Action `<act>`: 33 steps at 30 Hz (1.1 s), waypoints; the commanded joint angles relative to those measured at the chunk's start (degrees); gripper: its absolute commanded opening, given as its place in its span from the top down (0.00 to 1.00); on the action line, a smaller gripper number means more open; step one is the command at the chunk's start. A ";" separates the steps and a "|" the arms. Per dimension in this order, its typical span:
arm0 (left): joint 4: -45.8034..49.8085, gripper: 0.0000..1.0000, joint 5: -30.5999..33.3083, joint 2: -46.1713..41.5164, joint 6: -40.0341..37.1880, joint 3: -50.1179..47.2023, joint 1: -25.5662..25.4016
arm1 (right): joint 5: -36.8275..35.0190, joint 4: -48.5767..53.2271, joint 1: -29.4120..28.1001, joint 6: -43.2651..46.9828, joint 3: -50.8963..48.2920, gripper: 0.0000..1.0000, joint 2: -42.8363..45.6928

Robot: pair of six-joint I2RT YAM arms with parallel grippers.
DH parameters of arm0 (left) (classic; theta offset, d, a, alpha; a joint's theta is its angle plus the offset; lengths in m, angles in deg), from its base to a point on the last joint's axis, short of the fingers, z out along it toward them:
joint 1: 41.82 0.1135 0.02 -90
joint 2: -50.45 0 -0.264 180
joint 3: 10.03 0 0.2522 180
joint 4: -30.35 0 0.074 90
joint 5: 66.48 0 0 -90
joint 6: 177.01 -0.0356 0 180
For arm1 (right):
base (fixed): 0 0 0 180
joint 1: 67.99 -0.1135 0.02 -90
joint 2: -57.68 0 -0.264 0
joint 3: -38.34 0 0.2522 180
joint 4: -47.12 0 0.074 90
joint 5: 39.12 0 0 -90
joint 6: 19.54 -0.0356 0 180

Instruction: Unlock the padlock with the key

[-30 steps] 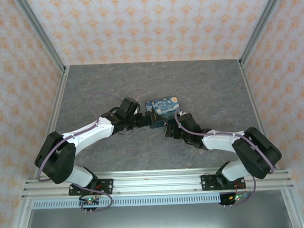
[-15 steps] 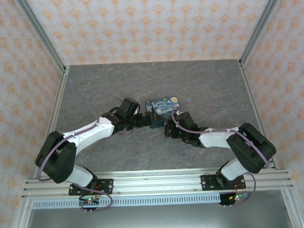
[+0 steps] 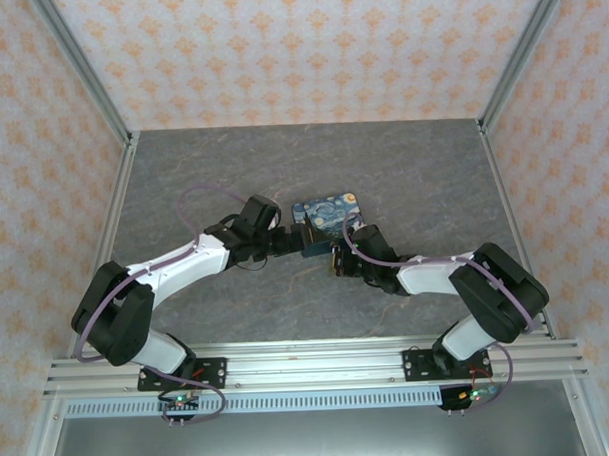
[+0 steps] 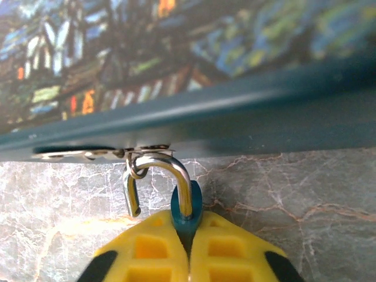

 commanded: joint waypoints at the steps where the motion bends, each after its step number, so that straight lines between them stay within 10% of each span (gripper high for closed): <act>1: 1.42 0.00 1.10 1.01 -2.23 2.90 0.64 | -2.38 -0.37 0.21 -0.30 -1.06 1.00 0.36; 19: 17.18 0.00 25.44 13.26 -12.78 20.21 -5.82 | -4.71 -1.45 0.22 -5.54 -3.66 1.00 1.57; 33: 16.02 0.00 28.08 16.57 -12.00 17.81 -8.85 | -5.41 -2.95 0.22 -16.27 -4.19 1.00 1.74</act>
